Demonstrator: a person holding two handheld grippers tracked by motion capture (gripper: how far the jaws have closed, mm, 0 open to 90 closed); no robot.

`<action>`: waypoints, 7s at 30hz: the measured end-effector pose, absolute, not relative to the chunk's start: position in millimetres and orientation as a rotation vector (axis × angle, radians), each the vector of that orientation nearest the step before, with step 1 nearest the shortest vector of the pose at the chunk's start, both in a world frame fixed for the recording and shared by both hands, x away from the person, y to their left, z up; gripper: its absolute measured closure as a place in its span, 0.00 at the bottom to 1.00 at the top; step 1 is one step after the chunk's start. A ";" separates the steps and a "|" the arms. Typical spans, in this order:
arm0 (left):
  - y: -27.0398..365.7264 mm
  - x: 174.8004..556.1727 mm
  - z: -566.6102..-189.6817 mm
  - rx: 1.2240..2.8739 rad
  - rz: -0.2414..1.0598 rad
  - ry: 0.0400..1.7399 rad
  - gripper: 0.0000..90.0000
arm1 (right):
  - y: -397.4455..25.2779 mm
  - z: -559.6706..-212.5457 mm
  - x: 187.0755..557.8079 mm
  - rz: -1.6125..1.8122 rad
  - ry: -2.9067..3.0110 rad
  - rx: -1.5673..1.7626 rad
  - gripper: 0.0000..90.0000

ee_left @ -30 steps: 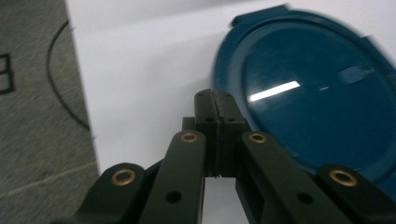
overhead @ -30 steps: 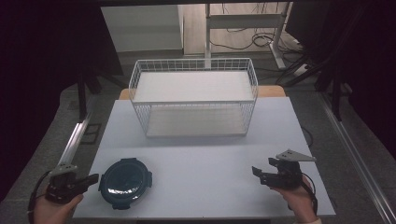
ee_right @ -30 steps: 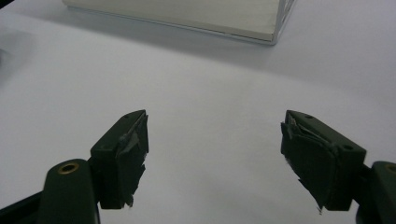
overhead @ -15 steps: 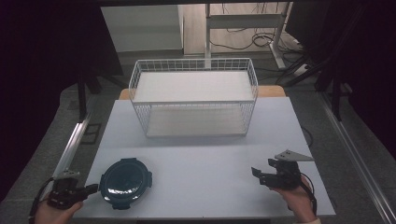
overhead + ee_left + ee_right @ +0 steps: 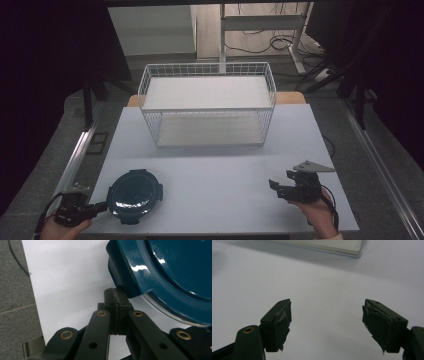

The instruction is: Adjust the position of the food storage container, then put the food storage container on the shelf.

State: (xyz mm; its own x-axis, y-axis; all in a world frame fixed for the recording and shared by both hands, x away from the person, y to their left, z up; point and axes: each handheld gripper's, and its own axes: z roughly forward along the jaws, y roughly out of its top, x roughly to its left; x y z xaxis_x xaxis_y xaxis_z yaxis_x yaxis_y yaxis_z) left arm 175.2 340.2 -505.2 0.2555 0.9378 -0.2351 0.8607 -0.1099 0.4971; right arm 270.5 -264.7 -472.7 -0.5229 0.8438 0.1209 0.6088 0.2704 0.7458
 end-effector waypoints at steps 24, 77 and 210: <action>296.0 197.4 -503.1 2.042 0.107 1.515 1.00 | -265.2 -471.6 269.9 1.120 2.244 1.330 0.25; 219.3 233.6 -500.1 2.126 0.077 1.380 1.00 | -268.8 -471.5 271.7 1.125 2.228 1.359 0.25; 157.6 271.5 -500.3 1.768 -0.317 1.297 0.24 | -161.9 -492.0 288.8 1.401 2.502 1.588 0.16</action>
State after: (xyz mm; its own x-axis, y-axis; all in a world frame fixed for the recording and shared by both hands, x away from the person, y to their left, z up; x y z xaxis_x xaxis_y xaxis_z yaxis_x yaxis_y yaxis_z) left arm 271.5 157.6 -500.3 0.4182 0.6337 -0.6508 0.8624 -0.0520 0.5035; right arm 288.8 -161.9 -492.0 -0.5235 0.6781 0.5159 0.7941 0.1688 0.5839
